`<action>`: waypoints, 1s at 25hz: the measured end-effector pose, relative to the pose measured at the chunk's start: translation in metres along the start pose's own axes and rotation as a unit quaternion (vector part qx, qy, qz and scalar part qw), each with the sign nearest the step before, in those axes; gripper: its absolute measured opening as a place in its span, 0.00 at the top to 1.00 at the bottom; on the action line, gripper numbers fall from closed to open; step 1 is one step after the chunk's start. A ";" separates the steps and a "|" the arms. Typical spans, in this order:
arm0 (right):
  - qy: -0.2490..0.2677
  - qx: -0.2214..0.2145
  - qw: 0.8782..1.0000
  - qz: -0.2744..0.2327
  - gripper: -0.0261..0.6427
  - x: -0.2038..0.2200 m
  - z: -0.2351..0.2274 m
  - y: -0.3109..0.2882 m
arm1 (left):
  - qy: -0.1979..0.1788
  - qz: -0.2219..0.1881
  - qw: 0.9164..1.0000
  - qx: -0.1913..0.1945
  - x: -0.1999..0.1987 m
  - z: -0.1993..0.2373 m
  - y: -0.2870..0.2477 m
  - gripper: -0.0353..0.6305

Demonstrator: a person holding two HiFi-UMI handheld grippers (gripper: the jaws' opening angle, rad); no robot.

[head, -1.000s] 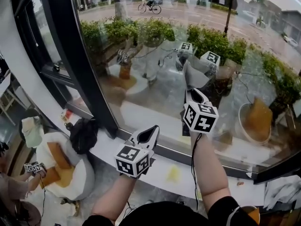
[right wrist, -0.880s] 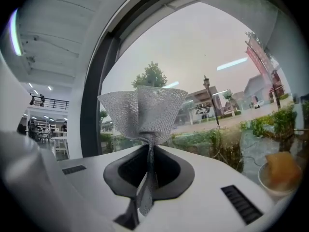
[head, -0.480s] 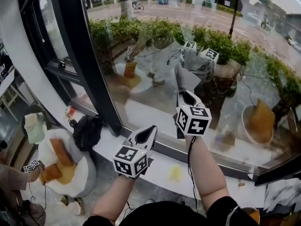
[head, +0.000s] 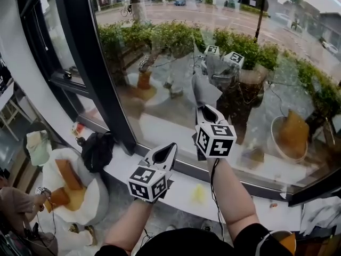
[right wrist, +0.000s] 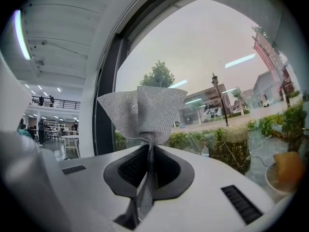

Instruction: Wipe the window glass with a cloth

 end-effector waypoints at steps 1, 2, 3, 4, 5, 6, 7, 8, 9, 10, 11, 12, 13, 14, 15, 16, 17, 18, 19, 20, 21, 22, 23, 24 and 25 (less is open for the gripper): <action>0.000 -0.001 1.000 0.000 0.90 -0.001 0.001 0.003 | 0.000 0.000 1.000 0.001 0.000 -0.002 0.001 0.95; 0.000 -0.001 1.000 -0.001 0.90 -0.001 0.002 0.006 | 0.000 0.000 1.000 0.003 0.000 -0.004 0.002 0.95; 0.000 -0.002 1.000 -0.001 0.90 -0.002 0.003 0.010 | 0.000 0.000 1.000 0.004 0.000 -0.007 0.003 0.95; 0.001 -0.003 1.000 -0.002 0.90 -0.003 0.004 0.014 | -0.001 0.000 1.000 0.005 0.000 -0.009 0.005 0.95; 0.001 -0.004 1.000 -0.003 0.90 -0.004 0.005 0.018 | -0.001 0.000 1.000 0.007 -0.001 -0.012 0.006 0.95; 0.000 -0.004 1.000 -0.005 0.90 -0.005 0.006 0.022 | -0.002 -0.001 1.000 0.008 -0.001 -0.015 0.008 0.95; 0.000 -0.004 1.000 -0.006 0.90 -0.005 0.007 0.027 | -0.003 -0.002 1.000 0.010 0.000 -0.018 0.009 0.95; 0.001 -0.003 1.000 -0.007 0.90 -0.006 0.008 0.031 | -0.003 -0.003 1.000 0.013 0.000 -0.021 0.011 0.95; 0.001 -0.003 1.000 -0.008 0.90 -0.006 0.009 0.035 | -0.004 -0.003 1.000 0.015 0.000 -0.023 0.013 0.95; 0.001 -0.002 1.000 -0.009 0.90 -0.006 0.010 0.039 | -0.005 -0.004 1.000 0.017 0.001 -0.026 0.014 0.95; 0.001 0.000 1.000 -0.010 0.90 -0.006 0.011 0.042 | -0.005 -0.005 1.000 0.020 0.001 -0.028 0.016 0.95; 0.002 0.001 1.000 -0.010 0.90 -0.006 0.012 0.046 | -0.005 -0.005 1.000 0.022 0.001 -0.029 0.018 0.95; 0.002 0.002 1.000 -0.011 0.90 -0.007 0.013 0.049 | -0.004 -0.005 1.000 0.024 0.002 -0.031 0.020 0.95; 0.001 0.003 1.000 -0.012 0.90 -0.008 0.014 0.053 | -0.004 -0.005 1.000 0.026 0.002 -0.033 0.022 0.95; 0.000 0.003 1.000 -0.013 0.90 -0.008 0.016 0.056 | -0.004 -0.004 1.000 0.027 0.003 -0.034 0.025 0.95; -0.001 0.003 1.000 -0.014 0.90 -0.008 0.017 0.060 | -0.004 -0.004 1.000 0.029 0.003 -0.036 0.027 0.95; -0.001 0.004 1.000 -0.014 0.90 -0.009 0.018 0.063 | -0.005 -0.004 1.000 0.031 0.004 -0.038 0.029 0.95; -0.001 0.004 1.000 -0.015 0.90 -0.009 0.019 0.067 | -0.006 -0.004 0.999 0.033 0.004 -0.040 0.030 0.95; 0.000 0.004 1.000 -0.016 0.90 -0.010 0.021 0.070 | -0.006 -0.005 0.999 0.035 0.004 -0.042 0.031 0.95; 0.000 0.004 1.000 -0.017 0.90 -0.011 0.022 0.073 | -0.007 -0.006 0.999 0.037 0.003 -0.043 0.032 0.95; 0.001 0.003 1.000 -0.019 0.90 -0.013 0.023 0.076 | -0.007 -0.007 0.999 0.039 0.001 -0.045 0.032 0.95; 0.000 0.003 1.000 -0.020 0.90 -0.015 0.024 0.079 | -0.008 -0.008 0.999 0.042 0.000 -0.047 0.033 0.95; 0.000 0.003 1.000 -0.022 0.90 -0.017 0.025 0.081 | -0.008 -0.010 0.999 0.044 -0.002 -0.048 0.033 0.95; 0.000 0.004 1.000 -0.023 0.90 -0.019 0.025 0.082 | -0.009 -0.010 0.999 0.047 -0.003 -0.049 0.033 0.95; 0.000 0.005 1.000 -0.024 0.90 -0.021 0.026 0.083 | -0.009 -0.011 0.999 0.049 -0.004 -0.049 0.034 0.95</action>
Point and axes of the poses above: the fingertips, and each gripper's own axes: y backward along the fingers, z to its left, x out of its underside, the point moved 8 cm from there along y, backward along the fingers, and after that the axes turned 3 degrees about -z, right-handed, at the moved point
